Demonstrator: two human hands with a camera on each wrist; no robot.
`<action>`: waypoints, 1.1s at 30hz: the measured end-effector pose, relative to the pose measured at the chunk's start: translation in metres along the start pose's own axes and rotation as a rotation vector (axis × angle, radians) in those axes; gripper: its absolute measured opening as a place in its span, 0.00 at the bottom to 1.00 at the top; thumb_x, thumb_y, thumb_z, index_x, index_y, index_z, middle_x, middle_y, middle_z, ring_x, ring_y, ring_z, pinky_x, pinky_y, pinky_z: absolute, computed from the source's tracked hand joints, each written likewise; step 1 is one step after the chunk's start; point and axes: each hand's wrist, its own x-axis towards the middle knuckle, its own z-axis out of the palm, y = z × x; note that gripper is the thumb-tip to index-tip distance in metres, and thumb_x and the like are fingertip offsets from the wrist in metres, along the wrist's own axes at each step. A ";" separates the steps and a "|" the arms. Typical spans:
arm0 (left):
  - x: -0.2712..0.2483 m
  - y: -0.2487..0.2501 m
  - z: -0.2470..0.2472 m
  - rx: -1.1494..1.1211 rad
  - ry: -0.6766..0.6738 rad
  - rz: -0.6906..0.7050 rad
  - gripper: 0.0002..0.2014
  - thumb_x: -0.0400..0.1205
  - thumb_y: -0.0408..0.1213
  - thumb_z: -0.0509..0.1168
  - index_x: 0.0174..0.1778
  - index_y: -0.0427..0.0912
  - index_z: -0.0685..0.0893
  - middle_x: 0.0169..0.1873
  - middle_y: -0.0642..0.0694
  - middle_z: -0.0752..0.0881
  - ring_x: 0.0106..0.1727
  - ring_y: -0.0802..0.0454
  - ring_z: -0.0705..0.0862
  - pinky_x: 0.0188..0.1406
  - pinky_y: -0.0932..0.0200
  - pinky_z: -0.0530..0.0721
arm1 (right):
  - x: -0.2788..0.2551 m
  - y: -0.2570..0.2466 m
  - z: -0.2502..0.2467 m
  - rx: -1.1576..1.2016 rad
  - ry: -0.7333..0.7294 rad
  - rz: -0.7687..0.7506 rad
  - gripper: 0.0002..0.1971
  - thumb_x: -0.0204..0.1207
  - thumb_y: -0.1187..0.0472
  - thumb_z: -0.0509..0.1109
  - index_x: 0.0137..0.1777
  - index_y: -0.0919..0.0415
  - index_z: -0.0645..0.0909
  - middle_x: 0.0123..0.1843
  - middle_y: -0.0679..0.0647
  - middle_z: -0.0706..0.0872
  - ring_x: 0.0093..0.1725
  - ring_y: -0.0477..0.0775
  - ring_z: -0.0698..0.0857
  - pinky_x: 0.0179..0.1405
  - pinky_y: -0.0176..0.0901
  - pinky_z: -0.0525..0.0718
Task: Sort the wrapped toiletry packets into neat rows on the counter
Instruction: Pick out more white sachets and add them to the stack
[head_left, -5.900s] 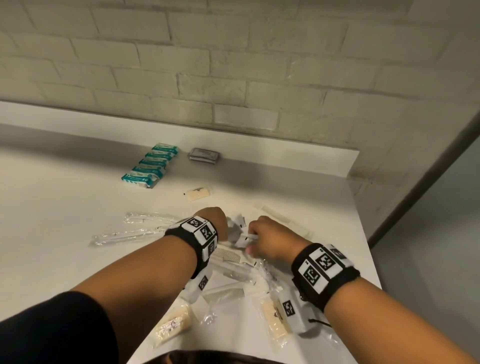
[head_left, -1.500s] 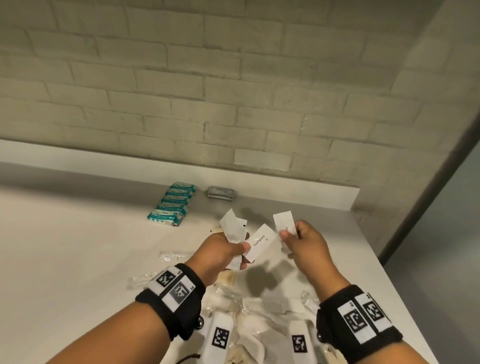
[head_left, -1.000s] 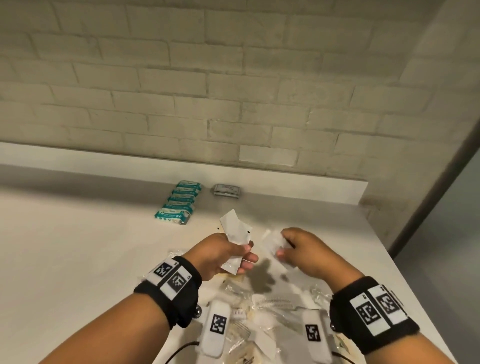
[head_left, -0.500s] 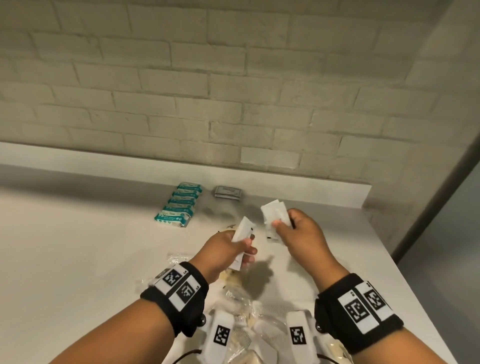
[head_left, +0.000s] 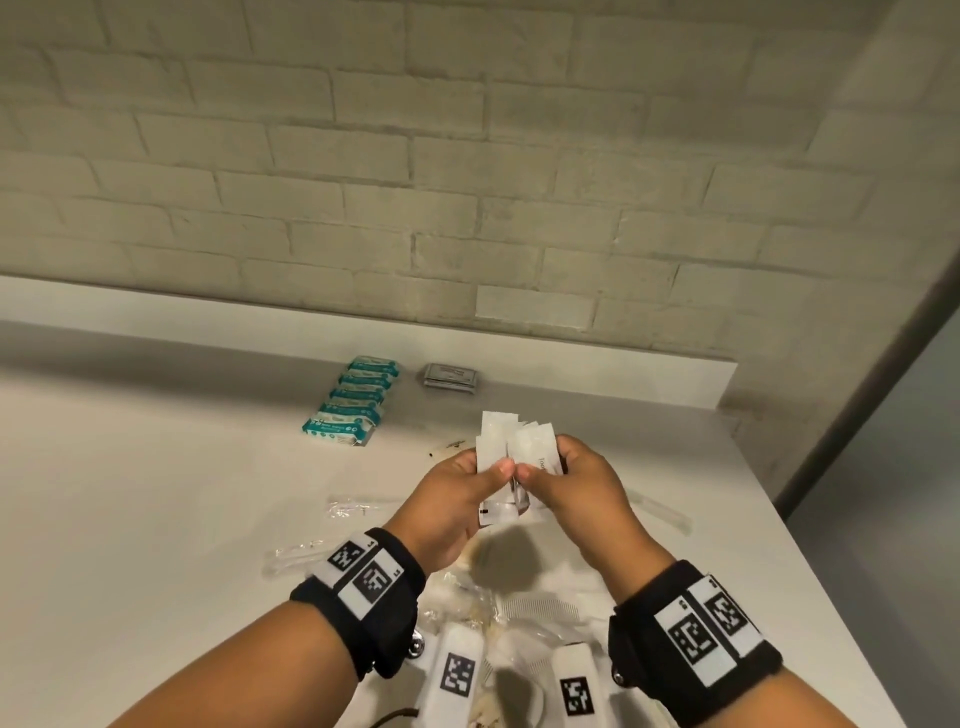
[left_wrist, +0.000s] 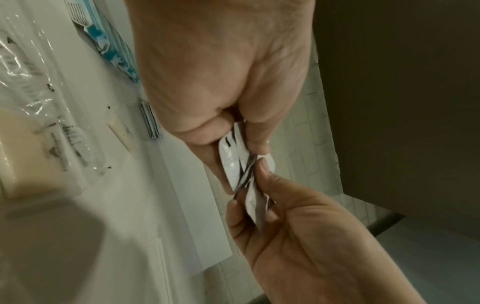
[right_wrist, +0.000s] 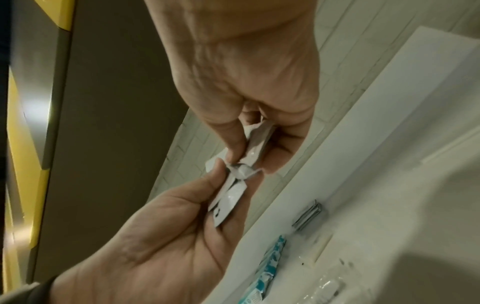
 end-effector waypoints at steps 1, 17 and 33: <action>0.001 0.000 0.000 0.006 0.010 0.008 0.11 0.84 0.29 0.62 0.58 0.38 0.87 0.53 0.36 0.89 0.52 0.42 0.88 0.53 0.52 0.86 | 0.000 0.001 0.000 -0.011 0.000 -0.008 0.06 0.74 0.67 0.74 0.50 0.59 0.85 0.42 0.54 0.91 0.38 0.49 0.87 0.35 0.35 0.82; 0.002 0.000 -0.002 0.234 0.085 -0.155 0.17 0.83 0.48 0.63 0.60 0.39 0.82 0.44 0.39 0.87 0.34 0.53 0.84 0.33 0.60 0.84 | 0.019 -0.007 -0.020 0.186 -0.012 -0.103 0.08 0.71 0.72 0.75 0.50 0.66 0.85 0.44 0.59 0.84 0.41 0.53 0.82 0.40 0.42 0.80; 0.011 0.005 0.005 0.139 0.172 0.028 0.08 0.81 0.27 0.66 0.54 0.37 0.85 0.44 0.39 0.90 0.42 0.46 0.89 0.42 0.54 0.88 | 0.003 -0.005 -0.009 -0.167 -0.182 -0.059 0.12 0.81 0.62 0.67 0.60 0.52 0.70 0.50 0.45 0.84 0.49 0.47 0.84 0.43 0.41 0.82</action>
